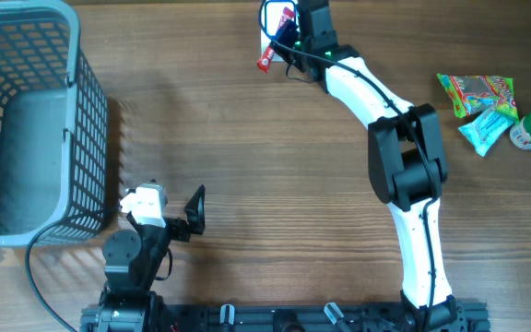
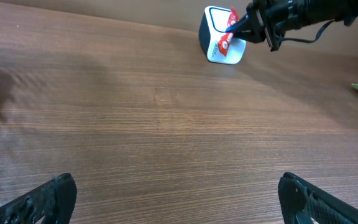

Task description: Scan the item barcode

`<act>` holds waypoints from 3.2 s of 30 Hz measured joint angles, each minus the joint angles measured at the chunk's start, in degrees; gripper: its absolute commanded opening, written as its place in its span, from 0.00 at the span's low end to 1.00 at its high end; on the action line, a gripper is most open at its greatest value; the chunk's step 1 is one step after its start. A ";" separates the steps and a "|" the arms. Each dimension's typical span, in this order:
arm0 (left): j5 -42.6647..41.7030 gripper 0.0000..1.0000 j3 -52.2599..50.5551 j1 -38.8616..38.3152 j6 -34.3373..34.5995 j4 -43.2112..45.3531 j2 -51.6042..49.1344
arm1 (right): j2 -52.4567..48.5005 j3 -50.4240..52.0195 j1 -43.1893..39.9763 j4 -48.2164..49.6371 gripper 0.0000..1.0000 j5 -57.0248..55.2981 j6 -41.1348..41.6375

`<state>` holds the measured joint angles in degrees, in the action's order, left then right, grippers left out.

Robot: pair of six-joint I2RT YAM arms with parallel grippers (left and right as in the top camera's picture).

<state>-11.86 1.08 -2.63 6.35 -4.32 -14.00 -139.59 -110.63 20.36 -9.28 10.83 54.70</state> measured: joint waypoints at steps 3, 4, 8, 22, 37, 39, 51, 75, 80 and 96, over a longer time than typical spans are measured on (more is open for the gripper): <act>0.00 1.00 0.00 0.00 0.00 0.00 0.00 | -0.02 -0.15 -0.31 2.86 0.05 1.79 0.33; 0.00 1.00 0.00 0.00 0.00 0.00 0.00 | -0.02 -0.22 -0.33 4.26 0.05 3.45 0.09; 0.00 1.00 0.00 0.00 0.00 0.00 0.00 | 0.17 -1.27 -0.33 0.90 0.05 10.47 -1.20; 0.00 1.00 0.00 0.00 0.00 0.00 0.00 | 21.16 -1.68 -5.62 -56.68 0.05 -26.69 -13.29; 0.00 1.00 0.00 0.00 0.00 0.00 0.00 | 20.55 26.43 -30.95 -40.96 1.00 -32.15 -33.92; 0.00 1.00 0.00 0.00 0.00 0.00 0.00 | 20.55 25.49 -32.83 -41.77 1.00 -29.35 -36.04; 0.00 1.00 0.00 0.00 0.00 0.00 0.00 | 43.80 15.08 -19.65 -47.87 1.00 -15.17 -38.45; 0.00 1.00 0.00 0.00 0.00 0.02 0.00 | 100.45 31.34 -14.23 -31.21 1.00 -15.63 -40.15; 0.00 1.00 0.00 0.00 0.00 0.00 0.00 | 121.42 55.58 -15.50 -11.23 1.00 -15.47 -42.66; 0.00 1.00 0.00 0.00 0.00 0.00 0.00 | 138.38 105.33 -22.69 17.09 1.00 -6.99 -42.97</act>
<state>-11.86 1.08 -2.63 6.35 -4.32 -14.00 -1.21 -5.30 -2.33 7.81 3.84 11.73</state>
